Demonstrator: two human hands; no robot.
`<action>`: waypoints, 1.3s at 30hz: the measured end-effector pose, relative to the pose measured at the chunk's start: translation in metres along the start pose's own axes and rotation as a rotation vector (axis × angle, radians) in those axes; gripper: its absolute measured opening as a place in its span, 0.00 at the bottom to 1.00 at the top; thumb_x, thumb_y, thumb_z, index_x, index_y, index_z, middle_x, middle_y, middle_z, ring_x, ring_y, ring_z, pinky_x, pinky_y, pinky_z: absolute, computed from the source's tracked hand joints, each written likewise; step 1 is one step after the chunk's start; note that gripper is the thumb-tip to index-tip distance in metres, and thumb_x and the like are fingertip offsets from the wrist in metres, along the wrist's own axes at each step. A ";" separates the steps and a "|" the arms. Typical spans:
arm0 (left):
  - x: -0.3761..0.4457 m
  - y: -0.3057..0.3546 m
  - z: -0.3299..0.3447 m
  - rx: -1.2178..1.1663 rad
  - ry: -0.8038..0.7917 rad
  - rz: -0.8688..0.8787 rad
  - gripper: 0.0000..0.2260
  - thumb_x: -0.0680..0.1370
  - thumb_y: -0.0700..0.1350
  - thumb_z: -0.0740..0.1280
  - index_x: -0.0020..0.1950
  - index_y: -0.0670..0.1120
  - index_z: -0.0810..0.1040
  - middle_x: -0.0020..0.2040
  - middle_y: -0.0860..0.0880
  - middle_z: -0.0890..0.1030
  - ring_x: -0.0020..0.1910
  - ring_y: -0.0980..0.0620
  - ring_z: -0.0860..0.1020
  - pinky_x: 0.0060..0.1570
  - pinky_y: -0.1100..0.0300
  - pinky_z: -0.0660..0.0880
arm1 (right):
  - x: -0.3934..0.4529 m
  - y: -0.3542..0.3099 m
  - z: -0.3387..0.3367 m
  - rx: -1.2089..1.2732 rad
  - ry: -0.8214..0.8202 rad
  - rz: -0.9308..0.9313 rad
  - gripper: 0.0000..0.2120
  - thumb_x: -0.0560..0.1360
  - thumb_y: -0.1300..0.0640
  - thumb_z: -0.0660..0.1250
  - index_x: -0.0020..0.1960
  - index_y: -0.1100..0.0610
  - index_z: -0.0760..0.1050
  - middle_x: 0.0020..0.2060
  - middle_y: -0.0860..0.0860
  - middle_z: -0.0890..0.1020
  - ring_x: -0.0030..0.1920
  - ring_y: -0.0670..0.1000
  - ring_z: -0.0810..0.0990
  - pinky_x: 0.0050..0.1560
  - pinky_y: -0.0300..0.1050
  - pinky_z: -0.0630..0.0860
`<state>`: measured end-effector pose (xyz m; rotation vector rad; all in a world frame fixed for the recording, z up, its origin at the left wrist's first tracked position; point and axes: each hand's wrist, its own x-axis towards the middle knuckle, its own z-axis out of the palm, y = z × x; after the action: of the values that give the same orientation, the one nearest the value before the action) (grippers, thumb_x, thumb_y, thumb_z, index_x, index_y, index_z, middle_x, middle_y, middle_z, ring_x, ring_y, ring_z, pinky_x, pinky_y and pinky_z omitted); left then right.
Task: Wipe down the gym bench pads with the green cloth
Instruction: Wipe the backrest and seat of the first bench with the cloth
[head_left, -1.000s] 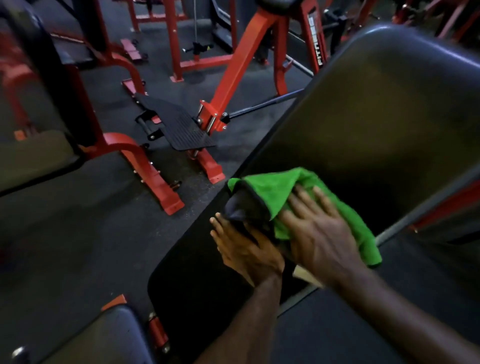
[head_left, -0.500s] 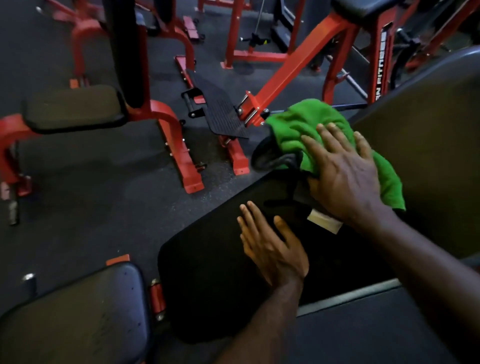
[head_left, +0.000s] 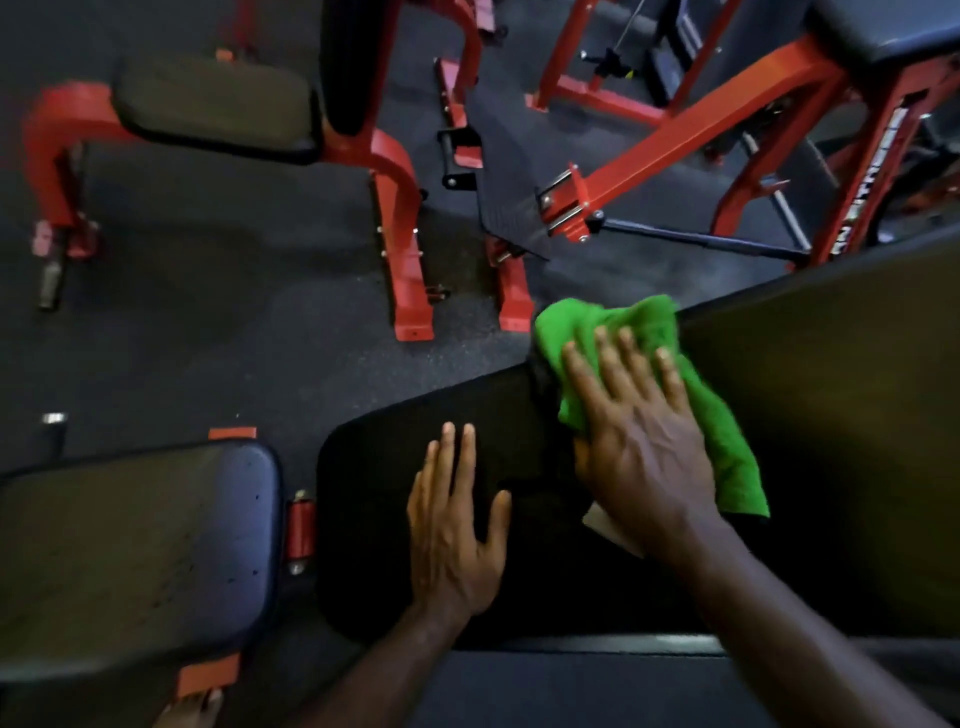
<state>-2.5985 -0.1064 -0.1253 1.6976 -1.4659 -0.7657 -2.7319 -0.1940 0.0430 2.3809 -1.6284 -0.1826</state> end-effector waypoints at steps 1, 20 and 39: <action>-0.001 -0.002 0.001 -0.005 0.008 -0.005 0.30 0.84 0.62 0.52 0.85 0.53 0.55 0.85 0.52 0.51 0.84 0.51 0.52 0.80 0.47 0.57 | -0.007 -0.007 0.008 -0.007 -0.042 -0.123 0.34 0.75 0.48 0.64 0.81 0.52 0.66 0.79 0.58 0.67 0.79 0.59 0.65 0.80 0.57 0.51; -0.002 0.001 0.000 -0.046 0.008 -0.016 0.29 0.84 0.58 0.52 0.85 0.53 0.54 0.85 0.54 0.52 0.84 0.52 0.51 0.80 0.52 0.51 | 0.047 0.021 -0.009 -0.127 0.019 0.114 0.23 0.72 0.48 0.68 0.65 0.55 0.78 0.55 0.58 0.84 0.60 0.62 0.80 0.73 0.60 0.63; -0.001 0.001 -0.002 -0.048 -0.006 -0.028 0.30 0.83 0.58 0.53 0.85 0.51 0.56 0.85 0.52 0.53 0.84 0.50 0.53 0.79 0.43 0.58 | 0.037 0.005 -0.003 -0.124 -0.257 -0.303 0.34 0.72 0.40 0.59 0.75 0.51 0.73 0.69 0.59 0.79 0.69 0.60 0.77 0.76 0.60 0.65</action>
<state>-2.5976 -0.1052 -0.1236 1.6838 -1.4193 -0.8155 -2.7223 -0.2297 0.0489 2.5777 -1.2954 -0.6503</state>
